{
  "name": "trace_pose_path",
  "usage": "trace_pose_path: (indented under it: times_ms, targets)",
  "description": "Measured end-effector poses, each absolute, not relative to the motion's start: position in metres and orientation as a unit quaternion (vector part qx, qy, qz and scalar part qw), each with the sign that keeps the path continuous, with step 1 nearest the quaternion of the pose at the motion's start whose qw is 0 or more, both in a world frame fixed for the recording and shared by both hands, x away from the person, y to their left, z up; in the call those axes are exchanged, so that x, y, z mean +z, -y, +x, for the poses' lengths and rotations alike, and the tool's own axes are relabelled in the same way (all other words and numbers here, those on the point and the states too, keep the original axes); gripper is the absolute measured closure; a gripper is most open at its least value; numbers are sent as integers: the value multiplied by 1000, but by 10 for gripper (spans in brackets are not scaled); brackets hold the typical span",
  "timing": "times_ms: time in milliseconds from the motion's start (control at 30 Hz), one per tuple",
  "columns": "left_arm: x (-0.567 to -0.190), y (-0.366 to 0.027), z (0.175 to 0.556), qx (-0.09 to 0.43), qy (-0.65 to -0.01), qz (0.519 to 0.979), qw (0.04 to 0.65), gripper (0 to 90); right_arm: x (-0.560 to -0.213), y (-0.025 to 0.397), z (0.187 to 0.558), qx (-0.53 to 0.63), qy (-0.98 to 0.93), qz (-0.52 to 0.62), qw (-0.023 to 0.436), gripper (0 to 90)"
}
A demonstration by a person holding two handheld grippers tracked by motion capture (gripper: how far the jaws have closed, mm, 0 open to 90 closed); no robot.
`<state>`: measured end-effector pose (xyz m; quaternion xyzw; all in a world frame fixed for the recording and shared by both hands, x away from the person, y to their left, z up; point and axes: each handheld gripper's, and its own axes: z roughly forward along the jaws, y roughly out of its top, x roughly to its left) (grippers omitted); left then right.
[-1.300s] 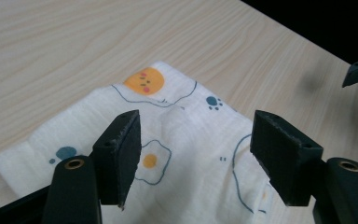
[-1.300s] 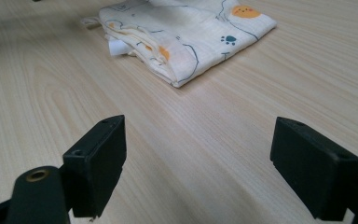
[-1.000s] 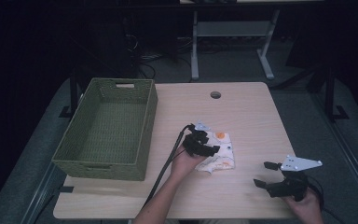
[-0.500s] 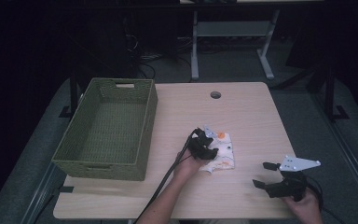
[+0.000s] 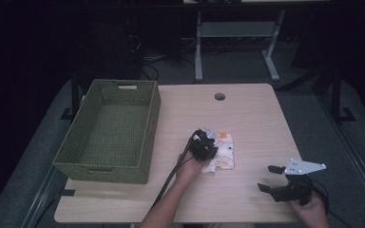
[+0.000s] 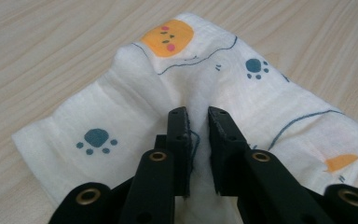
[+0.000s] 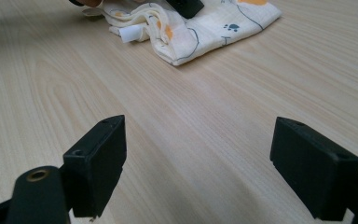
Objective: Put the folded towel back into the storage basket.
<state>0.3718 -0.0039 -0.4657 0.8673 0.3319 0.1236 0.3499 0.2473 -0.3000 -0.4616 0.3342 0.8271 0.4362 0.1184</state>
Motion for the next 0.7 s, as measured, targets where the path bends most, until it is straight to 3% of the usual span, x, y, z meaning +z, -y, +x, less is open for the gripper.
trace_pose_path:
  times_ms: [367, 700]
  targets:
    - [-466, -7, 380, 70, -363, 851, 373, 828, -462, 303, 247, 438, -825, 337, 118, 181]
    - [-460, -21, 375, 56, -379, 824, 416, 831, -462, 304, 247, 440, -823, 338, 117, 181]
